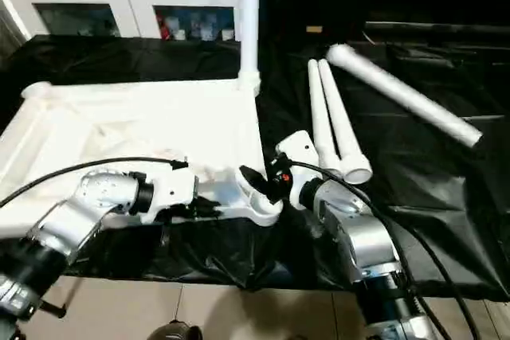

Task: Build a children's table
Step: Insert table leg to table base

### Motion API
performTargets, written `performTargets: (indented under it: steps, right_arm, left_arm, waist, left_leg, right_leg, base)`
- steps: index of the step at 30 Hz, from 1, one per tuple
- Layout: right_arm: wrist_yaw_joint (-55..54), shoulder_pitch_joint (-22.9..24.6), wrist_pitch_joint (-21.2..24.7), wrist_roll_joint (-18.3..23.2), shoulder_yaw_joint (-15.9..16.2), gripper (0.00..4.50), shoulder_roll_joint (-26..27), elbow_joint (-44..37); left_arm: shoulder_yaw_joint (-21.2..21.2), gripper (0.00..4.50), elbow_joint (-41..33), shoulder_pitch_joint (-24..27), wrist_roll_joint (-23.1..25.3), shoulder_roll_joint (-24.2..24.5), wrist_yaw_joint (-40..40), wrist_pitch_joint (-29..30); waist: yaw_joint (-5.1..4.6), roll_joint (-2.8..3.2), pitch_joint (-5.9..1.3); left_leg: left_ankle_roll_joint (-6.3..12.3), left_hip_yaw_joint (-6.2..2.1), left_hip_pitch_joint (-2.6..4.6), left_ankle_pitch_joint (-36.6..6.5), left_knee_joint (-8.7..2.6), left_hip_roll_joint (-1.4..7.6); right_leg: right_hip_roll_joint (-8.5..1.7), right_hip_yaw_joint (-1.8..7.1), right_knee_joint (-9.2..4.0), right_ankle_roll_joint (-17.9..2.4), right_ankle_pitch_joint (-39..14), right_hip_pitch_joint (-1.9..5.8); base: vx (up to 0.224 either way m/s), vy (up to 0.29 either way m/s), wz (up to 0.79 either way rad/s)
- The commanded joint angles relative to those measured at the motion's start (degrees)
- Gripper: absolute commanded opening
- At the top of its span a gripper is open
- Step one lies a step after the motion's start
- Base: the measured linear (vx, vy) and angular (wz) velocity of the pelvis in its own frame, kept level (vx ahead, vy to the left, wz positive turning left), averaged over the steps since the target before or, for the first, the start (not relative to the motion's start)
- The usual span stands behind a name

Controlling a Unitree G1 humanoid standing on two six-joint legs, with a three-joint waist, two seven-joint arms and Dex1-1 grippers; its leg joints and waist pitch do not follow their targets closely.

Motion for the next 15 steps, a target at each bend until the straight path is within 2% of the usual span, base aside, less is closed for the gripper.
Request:
performTargets:
  steps: [1,2,6,10,13,15]
  right_arm:
    - [-0.6,0.4,-0.2,-0.2,-0.6,3.51,0.2,-1.1]
    - [-1.1,0.6,-0.3,-0.2,-0.4,3.51,0.6,-1.2]
    - [-1.7,1.0,-0.2,-0.2,-0.2,3.51,1.3,-1.5]
    - [-2.2,1.2,-0.3,-0.2,0.1,3.51,1.8,-1.5]
    - [-2.3,1.2,-0.2,-0.1,0.2,3.51,1.9,-1.5]
    - [-2.5,1.6,0.0,-0.2,0.3,3.51,2.1,-2.0]
  left_arm:
    - [2.1,0.56,0.7,-1.6,0.2,-0.2,1.0,-2.0]
    - [3.4,0.72,0.9,-1.5,-1.5,-0.3,0.5,-2.5]
    - [4.6,0.98,1.7,-1.3,-3.1,0.3,-0.2,-6.6]
    - [6.3,1.33,1.2,-0.5,-4.5,1.3,-1.6,-8.3]
    - [7.4,1.58,0.6,0.0,-5.4,1.7,-2.0,-7.6]
    - [9.7,1.67,-1.7,1.4,-8.1,1.7,-1.6,-5.0]
  waist:
    - [-0.12,0.19,-5.14]
    - [-0.23,0.11,-5.16]
    - [-0.24,0.05,-5.27]
    - [-0.38,0.06,-5.30]
    - [-0.35,0.15,-5.21]
    - [-0.35,0.26,-5.22]
  left_leg:
    - [-1.18,-0.72,0.88,-13.6,-3.96,1.85]
    - [-1.11,-0.72,0.85,-13.4,-3.94,1.86]
    - [-0.62,-0.70,0.74,-12.5,-3.83,1.86]
    - [-0.43,-0.63,0.79,-12.2,-3.84,1.89]
    - [-0.68,-0.57,0.92,-12.7,-3.87,1.91]
    - [-1.01,-0.55,1.01,-13.1,-3.89,1.97]
  right_leg:
    - [-3.50,3.05,-4.67,-9.3,-13.4,2.98]
    - [-3.51,3.06,-4.63,-9.5,-13.1,2.98]
    - [-3.47,3.04,-4.37,-10.3,-11.1,2.98]
    - [-3.39,3.06,-4.17,-10.5,-10.4,2.93]
    - [-3.46,3.10,-4.21,-10.6,-11.3,2.85]
    - [-3.49,3.11,-4.10,-10.8,-11.5,2.81]
  base:
    - [0.000,0.000,0.00]
    - [0.000,0.000,0.00]
    - [0.000,0.000,0.00]
    - [0.000,0.000,0.00]
    - [0.000,0.000,0.00]
    - [0.000,0.000,0.00]
